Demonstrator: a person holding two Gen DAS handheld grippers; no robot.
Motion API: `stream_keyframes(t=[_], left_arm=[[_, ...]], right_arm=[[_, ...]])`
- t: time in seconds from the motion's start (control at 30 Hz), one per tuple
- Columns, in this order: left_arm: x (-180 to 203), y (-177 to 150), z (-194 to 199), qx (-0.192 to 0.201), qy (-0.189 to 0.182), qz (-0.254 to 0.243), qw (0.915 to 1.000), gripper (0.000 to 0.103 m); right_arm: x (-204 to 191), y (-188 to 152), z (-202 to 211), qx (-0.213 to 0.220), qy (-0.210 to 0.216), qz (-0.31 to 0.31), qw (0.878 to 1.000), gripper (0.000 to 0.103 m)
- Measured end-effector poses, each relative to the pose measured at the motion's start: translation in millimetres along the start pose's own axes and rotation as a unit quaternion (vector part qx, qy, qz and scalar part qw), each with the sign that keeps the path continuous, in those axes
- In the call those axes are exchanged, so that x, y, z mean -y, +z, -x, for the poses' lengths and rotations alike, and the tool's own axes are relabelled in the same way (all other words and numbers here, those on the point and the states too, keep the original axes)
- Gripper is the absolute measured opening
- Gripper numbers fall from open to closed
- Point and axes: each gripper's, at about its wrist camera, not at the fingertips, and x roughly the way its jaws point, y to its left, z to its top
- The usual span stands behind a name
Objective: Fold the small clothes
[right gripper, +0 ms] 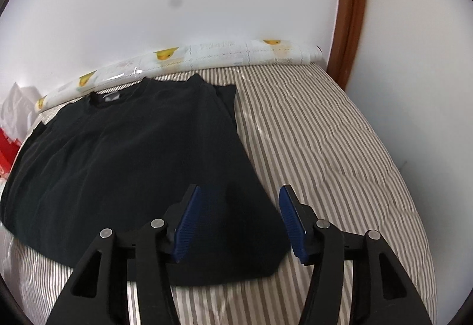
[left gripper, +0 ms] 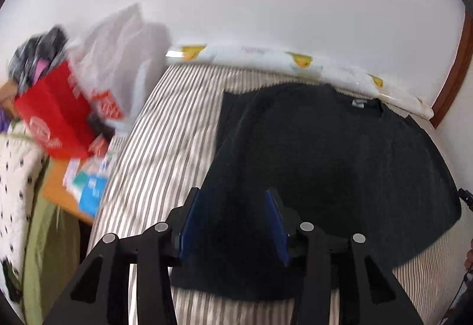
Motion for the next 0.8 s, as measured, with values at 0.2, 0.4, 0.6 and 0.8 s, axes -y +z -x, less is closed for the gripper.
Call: stream_keyframes(t=[0.2, 0.4, 0.6, 0.8], left_arm=[[-28.3, -51.9, 11.1, -0.023, -0.03, 0.047, 0.9982, 0.042], [-43.5, -81.6, 5.5, -0.042, -0.072, 0.089, 0.9926, 0.042], [-44.5, -75.8, -9.4, -0.041, -0.111, 0.113, 0.9865, 0.042], [-44.0, -68.6, -24.8, -0.042, -0.139, 0.143, 0.9791, 0.05]], right_arm=[[9.9, -39.8, 17.8, -0.016, 0.011, -0.017, 1.0, 0.056], [12.7, -68.4, 21.4, -0.034, 0.02, -0.039, 0.998, 0.056], [9.3, -67.6, 28.7, -0.034, 0.02, -0.051, 0.998, 0.056], [14.5, -57.5, 30.1, -0.027, 0.018, -0.071, 0.997, 0.059]])
